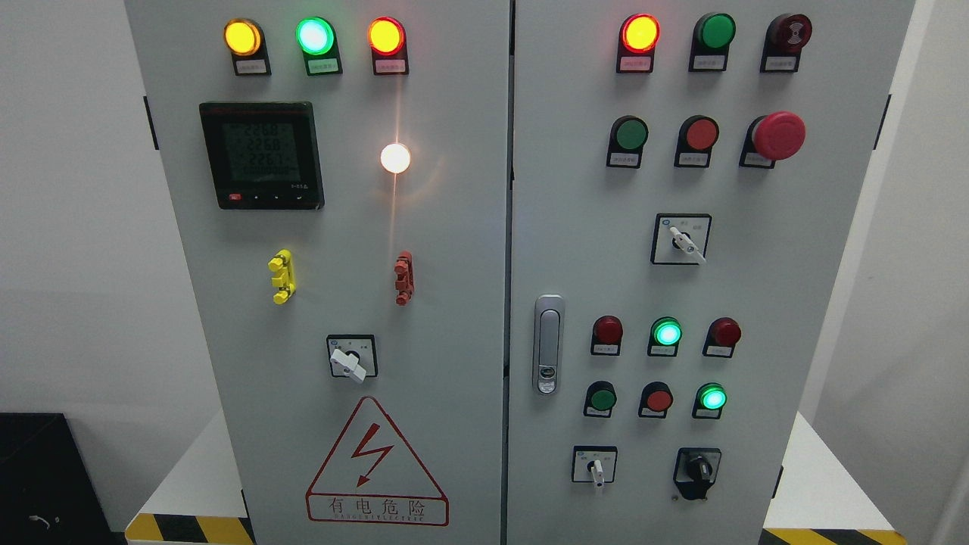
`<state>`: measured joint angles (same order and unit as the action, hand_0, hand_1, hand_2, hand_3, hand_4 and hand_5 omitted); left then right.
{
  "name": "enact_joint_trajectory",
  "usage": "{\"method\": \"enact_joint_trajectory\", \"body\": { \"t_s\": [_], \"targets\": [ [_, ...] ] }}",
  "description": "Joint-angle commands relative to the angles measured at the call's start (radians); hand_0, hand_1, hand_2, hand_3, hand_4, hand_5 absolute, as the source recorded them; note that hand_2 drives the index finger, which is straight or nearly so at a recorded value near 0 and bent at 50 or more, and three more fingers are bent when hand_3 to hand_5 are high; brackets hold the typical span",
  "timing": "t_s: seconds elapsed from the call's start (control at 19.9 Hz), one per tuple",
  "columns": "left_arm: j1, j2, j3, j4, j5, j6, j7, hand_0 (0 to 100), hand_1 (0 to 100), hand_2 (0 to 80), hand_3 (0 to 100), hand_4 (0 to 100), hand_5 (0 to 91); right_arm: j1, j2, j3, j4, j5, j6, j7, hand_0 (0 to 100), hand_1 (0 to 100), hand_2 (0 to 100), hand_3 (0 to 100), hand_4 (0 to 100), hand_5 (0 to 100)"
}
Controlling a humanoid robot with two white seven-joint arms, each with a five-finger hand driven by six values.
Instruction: Flip black knob to close circuit
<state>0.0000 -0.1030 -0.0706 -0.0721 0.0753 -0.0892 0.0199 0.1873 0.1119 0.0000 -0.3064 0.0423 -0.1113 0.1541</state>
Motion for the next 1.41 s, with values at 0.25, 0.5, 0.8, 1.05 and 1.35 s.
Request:
{"method": "enact_joint_trajectory", "body": {
  "t_s": [0.25,0.5,0.8,1.05,1.35],
  "targets": [
    [0.006,0.0,0.0,0.0,0.0,0.0,0.0,12,56,0.0,0,0,0.0,-0.066,0.002,-0.02,0.085,0.004,-0.008,-0.001,0,4,0,0,0,0],
    [0.006,0.0,0.0,0.0,0.0,0.0,0.0,12,56,0.0,0,0,0.0,-0.075,0.003,-0.018,0.081,0.005,-0.01,0.019,0,4,0,0,0,0],
    [0.006,-0.001,0.0,0.0,0.0,0.0,0.0,12,56,0.0,0,0,0.0,-0.065,0.008,-0.012,-0.072,0.123,0.034,-0.017,0,4,0,0,0,0],
    [0.006,0.0,0.0,0.0,0.0,0.0,0.0,12,56,0.0,0,0,0.0,-0.061,0.008,-0.012,-0.259,0.276,0.13,-0.053,0,6,6,4,0,0],
    [0.006,0.0,0.0,0.0,0.0,0.0,0.0,12,56,0.0,0,0,0.0,-0.061,0.006,-0.025,-0.451,0.508,0.168,-0.082,0,6,21,22,17,0]
  ]
}}
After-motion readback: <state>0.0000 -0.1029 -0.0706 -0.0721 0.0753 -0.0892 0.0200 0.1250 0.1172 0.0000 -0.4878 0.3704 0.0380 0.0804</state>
